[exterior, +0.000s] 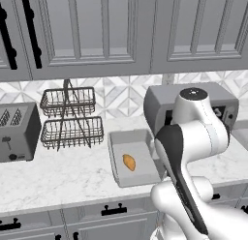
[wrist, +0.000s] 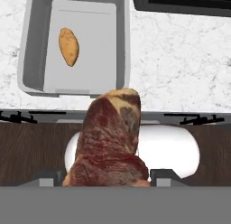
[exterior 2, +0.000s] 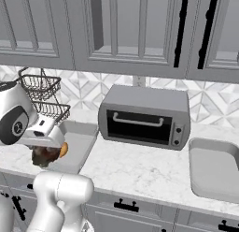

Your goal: Place one potato and one steak in each tupperware on the nearby counter, to pack two identical lunches.

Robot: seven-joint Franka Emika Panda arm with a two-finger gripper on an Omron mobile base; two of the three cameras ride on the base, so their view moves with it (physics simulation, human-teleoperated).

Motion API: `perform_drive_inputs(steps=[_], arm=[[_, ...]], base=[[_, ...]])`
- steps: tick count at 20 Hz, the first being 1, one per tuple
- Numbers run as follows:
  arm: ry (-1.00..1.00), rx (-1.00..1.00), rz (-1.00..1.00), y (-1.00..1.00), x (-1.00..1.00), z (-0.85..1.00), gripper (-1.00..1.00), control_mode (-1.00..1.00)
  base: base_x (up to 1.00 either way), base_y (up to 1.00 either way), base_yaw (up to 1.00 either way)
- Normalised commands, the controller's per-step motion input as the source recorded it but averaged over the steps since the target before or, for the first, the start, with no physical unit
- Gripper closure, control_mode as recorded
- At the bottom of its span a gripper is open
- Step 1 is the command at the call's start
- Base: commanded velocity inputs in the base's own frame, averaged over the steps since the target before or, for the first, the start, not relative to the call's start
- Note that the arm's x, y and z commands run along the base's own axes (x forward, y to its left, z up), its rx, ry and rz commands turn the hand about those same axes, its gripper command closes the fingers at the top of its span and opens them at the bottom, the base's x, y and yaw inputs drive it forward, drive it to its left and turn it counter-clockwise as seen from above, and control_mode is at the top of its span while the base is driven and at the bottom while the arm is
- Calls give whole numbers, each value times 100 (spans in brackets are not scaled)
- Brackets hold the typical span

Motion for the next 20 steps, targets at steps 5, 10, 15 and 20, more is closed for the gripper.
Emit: perform_drive_inputs(steps=[5, 10, 15, 20], arm=[[0, 0, 0, 3, 39, 0, 100, -100], [0, 0, 2, 14, 100, -14, 100, -100], [3, 1, 1, 8, 100, -46, 100, -100], [24, 0, 0, 10, 100, -70, 100, -100]], base=[[5, 0, 0], [0, 0, 0], [0, 0, 0], [0, 0, 0]])
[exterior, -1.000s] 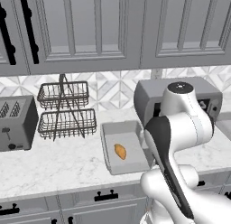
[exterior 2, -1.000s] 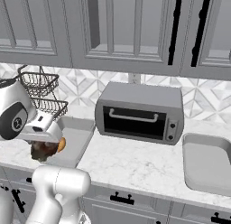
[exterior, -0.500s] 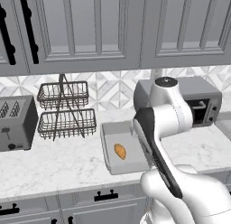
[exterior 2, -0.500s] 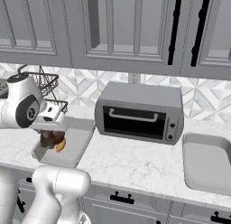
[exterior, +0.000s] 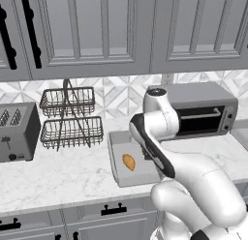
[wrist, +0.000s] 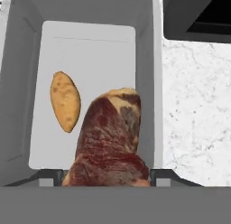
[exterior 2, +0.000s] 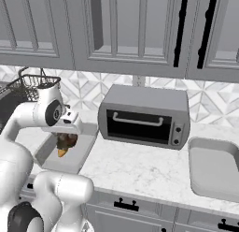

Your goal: Place one potato and one steak in each tupperware on the nearby counter, to pack two identical lunches.

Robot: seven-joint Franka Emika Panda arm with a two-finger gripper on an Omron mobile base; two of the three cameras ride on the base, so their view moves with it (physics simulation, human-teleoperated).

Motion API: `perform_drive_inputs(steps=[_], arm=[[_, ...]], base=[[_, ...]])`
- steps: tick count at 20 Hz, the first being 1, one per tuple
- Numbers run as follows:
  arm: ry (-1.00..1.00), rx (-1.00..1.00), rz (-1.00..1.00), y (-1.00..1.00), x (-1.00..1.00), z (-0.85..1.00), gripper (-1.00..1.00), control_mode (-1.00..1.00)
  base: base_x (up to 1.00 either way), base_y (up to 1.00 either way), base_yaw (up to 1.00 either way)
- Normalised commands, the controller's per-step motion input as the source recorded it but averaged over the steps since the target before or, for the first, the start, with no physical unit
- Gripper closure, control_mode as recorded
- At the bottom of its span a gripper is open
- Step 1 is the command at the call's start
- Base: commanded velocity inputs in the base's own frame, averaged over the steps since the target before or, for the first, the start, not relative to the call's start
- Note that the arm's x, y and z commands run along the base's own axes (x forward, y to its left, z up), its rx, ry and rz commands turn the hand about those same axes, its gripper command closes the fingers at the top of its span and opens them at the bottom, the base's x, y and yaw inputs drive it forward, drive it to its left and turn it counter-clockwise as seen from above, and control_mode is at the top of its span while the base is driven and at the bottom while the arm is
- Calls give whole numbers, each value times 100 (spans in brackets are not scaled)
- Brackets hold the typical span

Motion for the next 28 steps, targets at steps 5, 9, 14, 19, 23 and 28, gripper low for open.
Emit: perform_drive_inputs(steps=[5, 9, 14, 19, 23, 28], arm=[[43, -1, 0, 14, 88, -18, 100, -100], [10, 0, 0, 0, 8, -14, 100, -100], [-2, -4, 0, 0, 0, -51, 100, -100], [0, -4, 0, 0, 0, -71, 100, -100], [-4, -2, 0, 0, 0, -36, 100, -100], [-15, -1, 2, 0, 9, -14, 100, -100]], base=[[0, 0, 0], [0, 0, 0], [0, 0, 0], [0, 0, 0], [0, 0, 0], [0, 0, 0]])
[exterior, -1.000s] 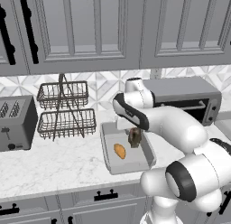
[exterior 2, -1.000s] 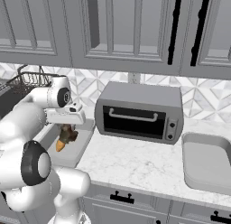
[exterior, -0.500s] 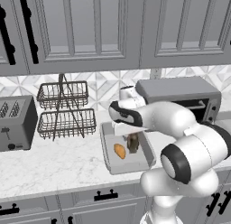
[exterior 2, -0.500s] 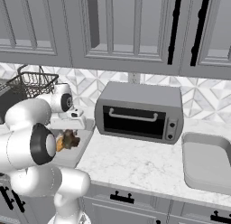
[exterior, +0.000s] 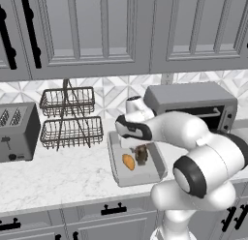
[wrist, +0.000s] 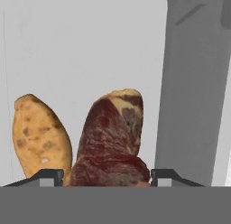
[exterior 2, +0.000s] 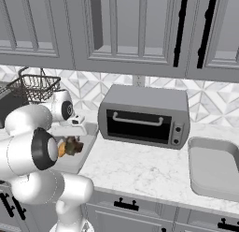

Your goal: Place one potato and one steak in each tupperware on the nearby counter, to pack two identical lunches.

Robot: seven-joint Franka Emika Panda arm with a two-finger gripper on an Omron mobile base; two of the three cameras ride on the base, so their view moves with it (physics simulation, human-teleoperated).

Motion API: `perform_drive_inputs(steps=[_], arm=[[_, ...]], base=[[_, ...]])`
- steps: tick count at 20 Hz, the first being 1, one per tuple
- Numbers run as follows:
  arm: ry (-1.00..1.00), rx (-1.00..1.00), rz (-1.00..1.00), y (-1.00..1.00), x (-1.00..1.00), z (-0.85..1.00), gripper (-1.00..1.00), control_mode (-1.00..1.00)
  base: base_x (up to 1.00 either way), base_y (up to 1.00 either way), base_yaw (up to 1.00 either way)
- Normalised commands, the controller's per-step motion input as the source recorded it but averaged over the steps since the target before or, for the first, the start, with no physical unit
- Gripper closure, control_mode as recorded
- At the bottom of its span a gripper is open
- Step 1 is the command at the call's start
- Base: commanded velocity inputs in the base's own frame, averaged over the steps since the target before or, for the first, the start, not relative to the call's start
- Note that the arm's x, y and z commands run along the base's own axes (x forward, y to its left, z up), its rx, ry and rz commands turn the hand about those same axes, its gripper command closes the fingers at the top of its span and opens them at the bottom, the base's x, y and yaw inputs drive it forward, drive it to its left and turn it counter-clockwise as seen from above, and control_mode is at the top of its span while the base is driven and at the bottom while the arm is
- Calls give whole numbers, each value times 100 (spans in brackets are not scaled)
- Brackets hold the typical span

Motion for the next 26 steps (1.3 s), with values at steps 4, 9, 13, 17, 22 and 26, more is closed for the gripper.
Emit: perform_drive_inputs(steps=[4, 9, 13, 17, 22, 26], arm=[[-15, 0, 0, 0, 26, 3, 100, -100], [-4, 0, 2, 0, 10, 0, 100, -100], [0, 0, 1, 0, 0, 0, -100, -100], [0, 0, 1, 0, 0, 0, -100, -100], [0, 0, 2, 0, -1, 7, -100, -100], [-7, 0, 6, 0, -37, 26, -100, -100]], base=[[0, 0, 0], [0, 0, 0], [0, 0, 0], [0, 0, 0], [0, 0, 0], [0, 0, 0]])
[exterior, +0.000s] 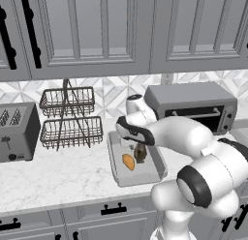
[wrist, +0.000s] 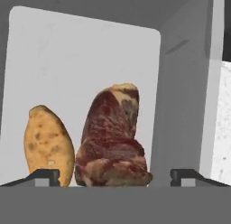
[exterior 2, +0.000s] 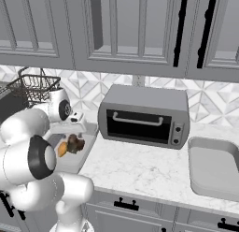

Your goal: Place one potato and one steak in each tupperware on the nearby counter, to pack two identical lunches.

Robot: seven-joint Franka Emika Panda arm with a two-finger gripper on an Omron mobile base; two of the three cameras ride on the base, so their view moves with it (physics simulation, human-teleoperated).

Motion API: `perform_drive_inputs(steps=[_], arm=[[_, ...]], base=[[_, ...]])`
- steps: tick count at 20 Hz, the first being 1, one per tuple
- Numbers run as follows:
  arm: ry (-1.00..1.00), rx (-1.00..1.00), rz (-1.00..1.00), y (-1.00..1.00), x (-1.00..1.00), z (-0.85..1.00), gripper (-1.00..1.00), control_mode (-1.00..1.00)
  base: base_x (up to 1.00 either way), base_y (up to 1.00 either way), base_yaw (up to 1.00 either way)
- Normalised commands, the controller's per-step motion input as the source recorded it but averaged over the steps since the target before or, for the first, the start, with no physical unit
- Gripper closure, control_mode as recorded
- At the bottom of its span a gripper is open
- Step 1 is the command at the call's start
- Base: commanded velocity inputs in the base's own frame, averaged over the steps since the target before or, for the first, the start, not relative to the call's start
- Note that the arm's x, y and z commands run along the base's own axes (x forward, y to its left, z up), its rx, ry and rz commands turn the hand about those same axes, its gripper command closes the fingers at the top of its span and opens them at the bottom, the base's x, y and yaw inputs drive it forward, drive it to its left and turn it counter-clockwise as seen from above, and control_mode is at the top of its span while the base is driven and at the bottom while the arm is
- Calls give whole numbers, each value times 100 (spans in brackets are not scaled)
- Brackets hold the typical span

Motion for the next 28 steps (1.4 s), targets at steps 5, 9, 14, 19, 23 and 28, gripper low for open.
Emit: perform_drive_inputs(steps=[5, 9, 14, 19, 23, 28], arm=[[-13, 1, 7, 0, -95, 17, -100, -100], [-14, 2, 4, -12, -100, 0, -100, -100], [-16, 6, 0, -78, -100, 0, -100, -100], [-1, 9, 0, -97, -68, 15, -100, -100], [-1, 6, 2, -29, -61, 76, -100, -100], [-16, 4, 8, 0, -100, 82, -100, -100]], base=[[0, 0, 0], [0, 0, 0], [0, 0, 0], [0, 0, 0], [0, 0, 0], [0, 0, 0]])
